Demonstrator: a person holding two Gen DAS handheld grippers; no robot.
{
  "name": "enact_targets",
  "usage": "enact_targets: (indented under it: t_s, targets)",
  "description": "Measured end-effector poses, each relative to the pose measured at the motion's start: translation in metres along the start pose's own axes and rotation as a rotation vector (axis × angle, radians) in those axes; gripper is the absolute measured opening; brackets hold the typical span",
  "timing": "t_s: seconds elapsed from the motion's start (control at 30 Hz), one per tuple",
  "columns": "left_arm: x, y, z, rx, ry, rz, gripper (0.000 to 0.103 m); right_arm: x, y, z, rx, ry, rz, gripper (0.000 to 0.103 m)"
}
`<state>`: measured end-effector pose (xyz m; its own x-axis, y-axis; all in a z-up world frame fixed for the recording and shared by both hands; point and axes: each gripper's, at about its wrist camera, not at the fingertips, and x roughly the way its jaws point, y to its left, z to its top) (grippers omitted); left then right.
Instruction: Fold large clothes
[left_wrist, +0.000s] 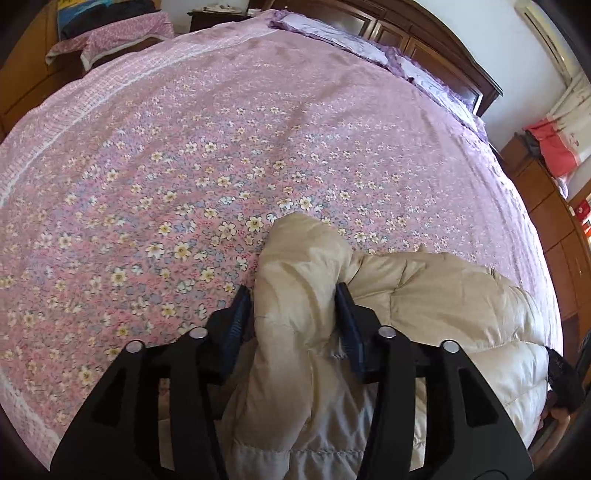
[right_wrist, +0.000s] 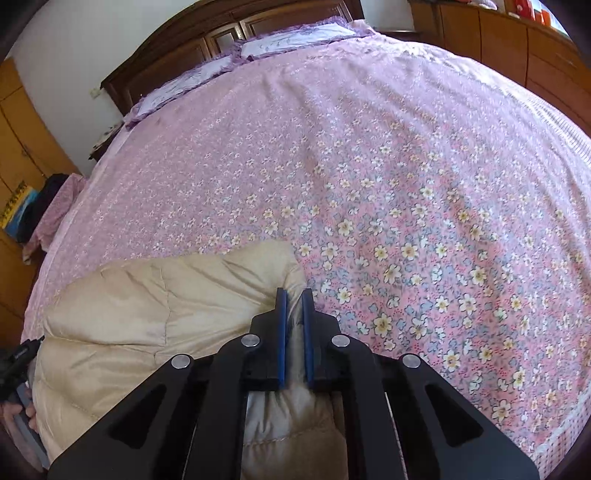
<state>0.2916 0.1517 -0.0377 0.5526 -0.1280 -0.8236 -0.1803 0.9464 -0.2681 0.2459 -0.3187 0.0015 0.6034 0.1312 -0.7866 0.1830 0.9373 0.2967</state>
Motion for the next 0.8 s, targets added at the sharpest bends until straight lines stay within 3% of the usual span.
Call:
enact_targets:
  t_s: [0.07,0.13,0.17,0.47,0.6,0.8]
  targets:
    - [-0.008,-0.001,-0.001,0.023,-0.007,0.011,0.061,-0.004,-0.007,0.004,0.034,0.01,0.026,0.022]
    - [-0.021,-0.002,0.0,0.047,-0.017,0.011,0.068,-0.016,-0.014,0.005,0.062,-0.003,0.065,0.045]
    - [-0.027,-0.002,-0.001,0.055,-0.021,0.001,0.069,-0.024,-0.016,0.004,0.068,-0.011,0.082,0.049]
    - [-0.089,0.005,-0.031,0.104,-0.05,-0.015,0.074,-0.086,-0.032,-0.017,0.088,-0.001,0.18,0.065]
    - [-0.104,0.02,-0.054,0.085,-0.033,-0.008,0.074,-0.104,-0.043,-0.04,0.112,0.023,0.222,0.073]
    - [-0.117,0.044,-0.086,0.031,-0.01,-0.013,0.074,-0.117,-0.056,-0.072,0.148,0.049,0.257,0.076]
